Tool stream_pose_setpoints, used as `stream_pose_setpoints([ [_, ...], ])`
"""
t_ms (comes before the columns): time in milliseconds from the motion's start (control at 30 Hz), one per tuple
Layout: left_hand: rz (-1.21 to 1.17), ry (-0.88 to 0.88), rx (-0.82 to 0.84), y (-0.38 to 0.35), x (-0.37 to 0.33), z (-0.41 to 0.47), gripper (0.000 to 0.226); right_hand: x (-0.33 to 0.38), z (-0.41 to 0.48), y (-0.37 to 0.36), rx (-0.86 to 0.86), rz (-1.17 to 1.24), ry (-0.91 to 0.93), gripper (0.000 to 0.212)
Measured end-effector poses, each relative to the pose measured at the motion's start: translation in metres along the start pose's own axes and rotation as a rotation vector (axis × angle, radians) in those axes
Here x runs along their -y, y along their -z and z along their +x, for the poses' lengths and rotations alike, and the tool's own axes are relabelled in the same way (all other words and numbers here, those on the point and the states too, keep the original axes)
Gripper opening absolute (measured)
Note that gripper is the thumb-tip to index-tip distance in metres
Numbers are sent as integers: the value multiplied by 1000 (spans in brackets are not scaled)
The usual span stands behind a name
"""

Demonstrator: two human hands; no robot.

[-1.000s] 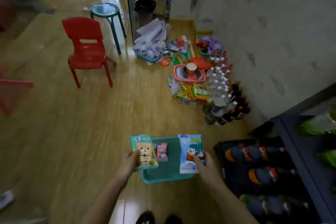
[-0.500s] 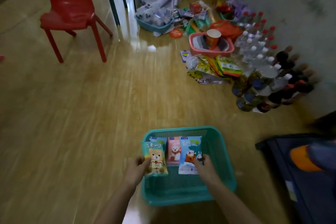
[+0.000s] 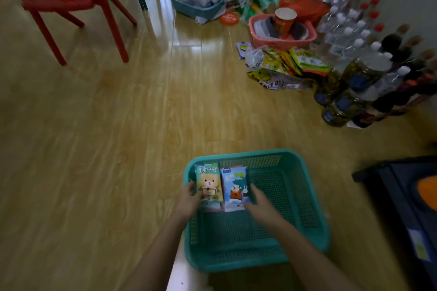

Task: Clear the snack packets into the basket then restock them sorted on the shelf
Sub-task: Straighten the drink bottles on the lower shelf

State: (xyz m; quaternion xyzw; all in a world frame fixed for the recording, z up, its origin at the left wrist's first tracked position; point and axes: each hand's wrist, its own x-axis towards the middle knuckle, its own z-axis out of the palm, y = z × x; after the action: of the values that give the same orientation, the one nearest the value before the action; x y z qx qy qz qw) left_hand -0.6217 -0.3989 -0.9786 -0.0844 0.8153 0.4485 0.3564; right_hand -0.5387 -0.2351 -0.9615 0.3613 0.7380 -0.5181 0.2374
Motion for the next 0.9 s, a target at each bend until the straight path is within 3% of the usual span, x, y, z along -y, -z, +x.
stream_pose_setpoints([
  [100,117,-56,16,28,-48,-50,36,38,-60,39,-27,-54,54,46],
  [233,271,-193,-62,81,-135,-138,9,103,-164,114,-118,-99,124,35],
  [367,459,-374,-171,137,-254,-241,18,186,-294,205,-272,-231,213,21],
  [533,604,-564,-228,196,-396,-376,20,263,-456,302,-499,-393,260,24],
  [700,725,-761,-269,226,-480,-480,21,284,-596,347,-663,-399,238,24],
  [900,858,-1089,-264,202,-529,-554,21,256,-711,348,-896,-403,158,25],
])
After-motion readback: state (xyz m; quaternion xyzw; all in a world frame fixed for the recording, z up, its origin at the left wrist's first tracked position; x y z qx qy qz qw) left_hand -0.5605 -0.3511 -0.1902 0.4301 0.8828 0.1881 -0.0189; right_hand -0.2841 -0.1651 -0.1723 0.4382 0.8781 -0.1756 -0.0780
